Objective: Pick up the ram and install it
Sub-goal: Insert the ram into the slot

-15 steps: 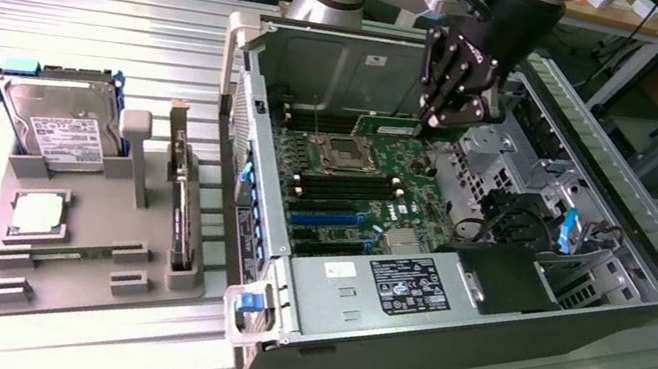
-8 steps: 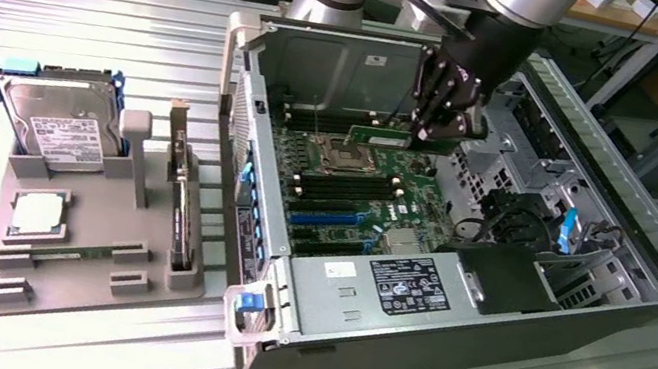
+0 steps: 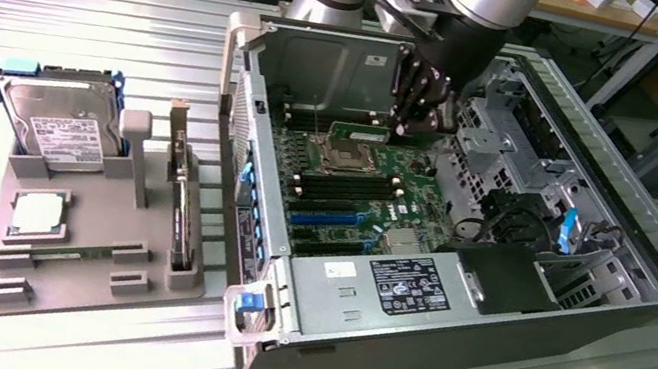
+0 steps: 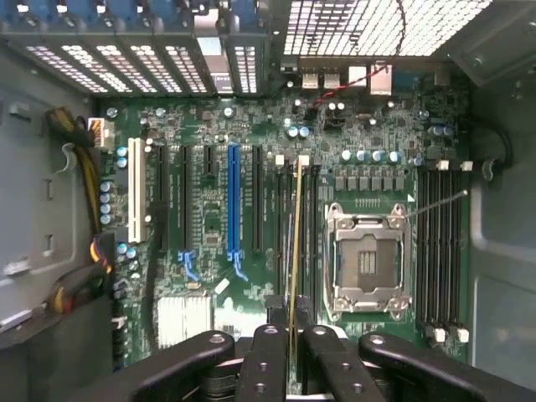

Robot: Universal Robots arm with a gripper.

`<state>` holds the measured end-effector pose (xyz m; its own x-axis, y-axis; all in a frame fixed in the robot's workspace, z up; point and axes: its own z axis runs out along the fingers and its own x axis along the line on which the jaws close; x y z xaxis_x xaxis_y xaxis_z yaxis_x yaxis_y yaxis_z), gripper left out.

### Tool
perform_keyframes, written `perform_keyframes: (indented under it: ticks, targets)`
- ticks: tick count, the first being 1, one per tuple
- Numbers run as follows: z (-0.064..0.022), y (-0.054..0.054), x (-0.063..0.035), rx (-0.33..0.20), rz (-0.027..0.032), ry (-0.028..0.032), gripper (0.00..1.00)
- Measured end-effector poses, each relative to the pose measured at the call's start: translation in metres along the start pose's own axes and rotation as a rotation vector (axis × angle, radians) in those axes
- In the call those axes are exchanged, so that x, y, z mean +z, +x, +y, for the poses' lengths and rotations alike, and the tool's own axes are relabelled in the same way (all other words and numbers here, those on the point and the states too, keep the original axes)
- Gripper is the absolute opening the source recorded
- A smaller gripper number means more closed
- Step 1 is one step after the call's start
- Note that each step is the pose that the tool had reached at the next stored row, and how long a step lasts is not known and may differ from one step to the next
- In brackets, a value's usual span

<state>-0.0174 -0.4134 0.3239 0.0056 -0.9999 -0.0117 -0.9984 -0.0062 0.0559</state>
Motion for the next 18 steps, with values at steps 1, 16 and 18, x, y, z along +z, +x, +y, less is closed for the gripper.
perform_keyframes:
  ticks: [1, 16, 18]
  targets:
    - [0.0014, 0.000, 0.0019, -0.005, 0.0005, -0.0002, 0.14]
    - [0.0024, 0.001, 0.0486, -0.051, 0.0029, -0.0007, 0.14]
    - [0.0020, 0.001, 0.0561, -0.051, 0.0030, -0.0007, 0.14]
